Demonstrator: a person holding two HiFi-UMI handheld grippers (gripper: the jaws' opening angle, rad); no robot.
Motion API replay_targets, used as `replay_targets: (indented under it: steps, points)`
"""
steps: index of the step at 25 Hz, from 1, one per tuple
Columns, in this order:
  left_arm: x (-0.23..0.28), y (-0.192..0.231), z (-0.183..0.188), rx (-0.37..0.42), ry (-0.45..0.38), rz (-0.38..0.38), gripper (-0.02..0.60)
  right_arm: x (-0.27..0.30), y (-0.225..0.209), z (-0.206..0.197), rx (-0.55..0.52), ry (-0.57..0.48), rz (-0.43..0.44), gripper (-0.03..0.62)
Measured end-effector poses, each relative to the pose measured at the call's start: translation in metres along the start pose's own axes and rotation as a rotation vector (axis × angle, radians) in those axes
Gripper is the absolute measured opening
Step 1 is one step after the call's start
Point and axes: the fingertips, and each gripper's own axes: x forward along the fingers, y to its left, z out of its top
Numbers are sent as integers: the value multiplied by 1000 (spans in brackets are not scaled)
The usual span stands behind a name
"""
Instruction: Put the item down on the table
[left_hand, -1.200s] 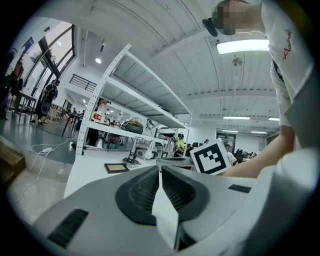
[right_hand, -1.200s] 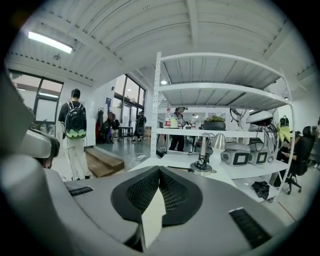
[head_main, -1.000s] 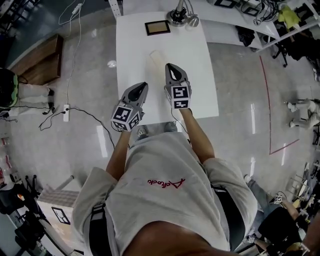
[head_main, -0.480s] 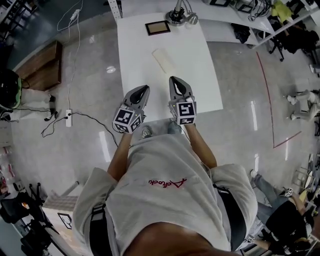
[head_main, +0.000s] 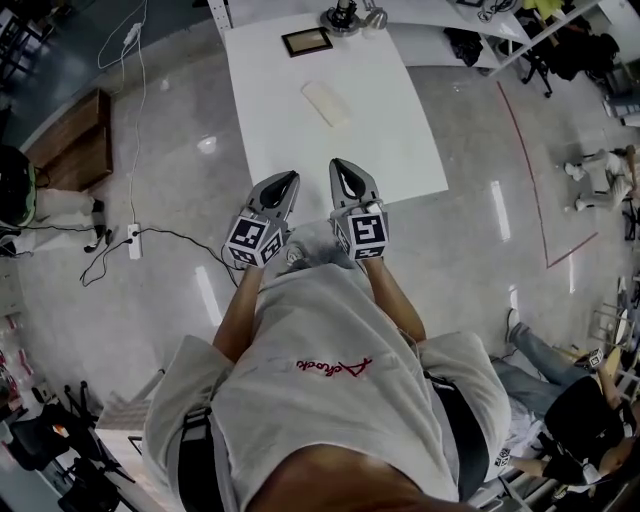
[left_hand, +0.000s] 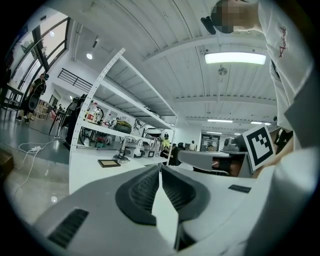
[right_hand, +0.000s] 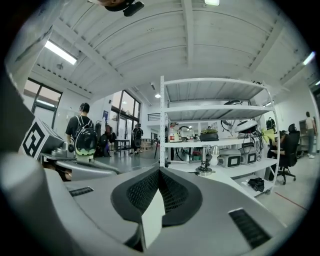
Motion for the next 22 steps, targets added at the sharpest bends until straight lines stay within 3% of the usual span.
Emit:
replay_targets:
  steps: [10,22]
  points:
    - [-6,-37,-2,10,-8,19,35,-39,-5,5,25,-19,24,2]
    - [-23,-130,-26,6,-6,56,35,-129,-14,-2,26,-11,66,-2]
